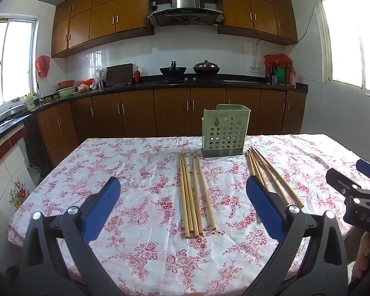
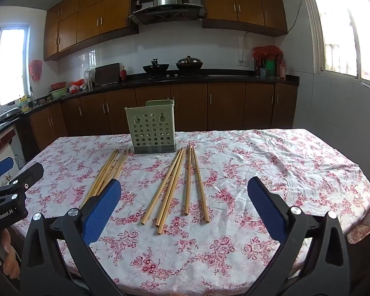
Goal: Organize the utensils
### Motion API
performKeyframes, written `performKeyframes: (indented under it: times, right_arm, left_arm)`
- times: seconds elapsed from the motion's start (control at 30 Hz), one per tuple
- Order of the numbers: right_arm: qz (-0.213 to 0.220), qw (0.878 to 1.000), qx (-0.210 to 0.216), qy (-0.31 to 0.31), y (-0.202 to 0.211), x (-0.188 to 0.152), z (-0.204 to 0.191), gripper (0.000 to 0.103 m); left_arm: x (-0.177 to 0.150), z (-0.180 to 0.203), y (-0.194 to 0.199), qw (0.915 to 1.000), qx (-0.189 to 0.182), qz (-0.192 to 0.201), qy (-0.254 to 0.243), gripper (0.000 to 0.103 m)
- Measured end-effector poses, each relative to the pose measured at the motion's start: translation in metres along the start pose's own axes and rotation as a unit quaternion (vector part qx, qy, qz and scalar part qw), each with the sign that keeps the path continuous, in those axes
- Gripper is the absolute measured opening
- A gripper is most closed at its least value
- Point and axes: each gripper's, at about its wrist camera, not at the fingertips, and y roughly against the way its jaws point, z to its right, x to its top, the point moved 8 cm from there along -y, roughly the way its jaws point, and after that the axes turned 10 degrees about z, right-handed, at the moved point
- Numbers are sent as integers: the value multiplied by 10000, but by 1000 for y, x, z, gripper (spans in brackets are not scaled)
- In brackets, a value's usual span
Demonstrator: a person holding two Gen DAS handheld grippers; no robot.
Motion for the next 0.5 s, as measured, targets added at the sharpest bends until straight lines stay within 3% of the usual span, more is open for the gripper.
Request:
performKeyframes:
  times: [0.5]
  right_arm:
    - [15, 10000, -2, 4, 0, 0, 0, 101]
  left_arm:
    - [0, 1, 0, 10000, -10, 3, -13, 99]
